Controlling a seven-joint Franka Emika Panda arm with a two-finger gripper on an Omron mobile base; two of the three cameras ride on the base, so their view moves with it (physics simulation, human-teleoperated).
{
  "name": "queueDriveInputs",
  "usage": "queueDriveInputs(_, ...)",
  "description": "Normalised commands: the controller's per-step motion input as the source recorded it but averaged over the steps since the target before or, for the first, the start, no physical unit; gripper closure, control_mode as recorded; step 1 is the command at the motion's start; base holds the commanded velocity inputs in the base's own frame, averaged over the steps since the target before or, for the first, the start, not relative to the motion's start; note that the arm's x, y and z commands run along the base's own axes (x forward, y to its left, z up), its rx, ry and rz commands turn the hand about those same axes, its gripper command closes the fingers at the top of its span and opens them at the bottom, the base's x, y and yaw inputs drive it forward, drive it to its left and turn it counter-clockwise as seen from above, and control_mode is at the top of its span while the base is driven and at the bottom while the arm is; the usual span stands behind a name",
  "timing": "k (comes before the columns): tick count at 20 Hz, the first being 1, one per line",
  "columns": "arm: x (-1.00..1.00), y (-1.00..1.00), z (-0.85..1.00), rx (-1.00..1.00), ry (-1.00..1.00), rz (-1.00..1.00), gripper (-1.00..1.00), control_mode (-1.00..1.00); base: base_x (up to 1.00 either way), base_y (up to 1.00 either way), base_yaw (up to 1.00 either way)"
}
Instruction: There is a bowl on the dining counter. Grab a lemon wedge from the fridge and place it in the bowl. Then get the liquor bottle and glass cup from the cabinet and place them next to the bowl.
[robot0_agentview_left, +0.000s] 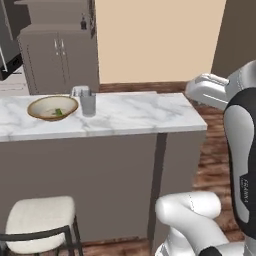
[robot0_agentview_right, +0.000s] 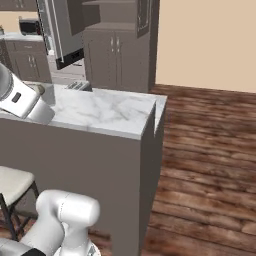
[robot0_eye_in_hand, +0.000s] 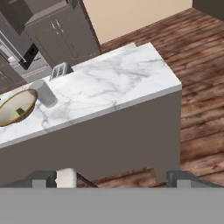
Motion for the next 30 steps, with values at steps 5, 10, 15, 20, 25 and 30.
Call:
queueDriveInputs(5, 0.00, 0.00, 0.00, 0.00, 0.00, 0.00, -1.00, 1.00, -0.34, -1.00, -0.01)
queueDriveInputs(10, 0.00, 0.00, 0.00, 0.00, 0.00, 0.00, -1.00, 1.00, 0.00, -1.00, -0.06)
queueDriveInputs(15, 0.00, 0.00, 0.00, 0.00, 0.00, 0.00, -1.00, 1.00, 0.10, -1.00, -0.07)
queueDriveInputs(20, 0.00, 0.00, 0.00, 0.00, 0.00, 0.00, -1.00, 1.00, 0.47, -0.91, -0.04)
queueDriveInputs(25, 0.00, 0.00, 0.00, 0.00, 0.00, 0.00, -1.00, 1.00, 0.95, -0.43, 0.00)
queueDriveInputs(30, 0.00, 0.00, 0.00, 0.00, 0.00, 0.00, -1.00, 1.00, 1.00, -0.17, 0.00)
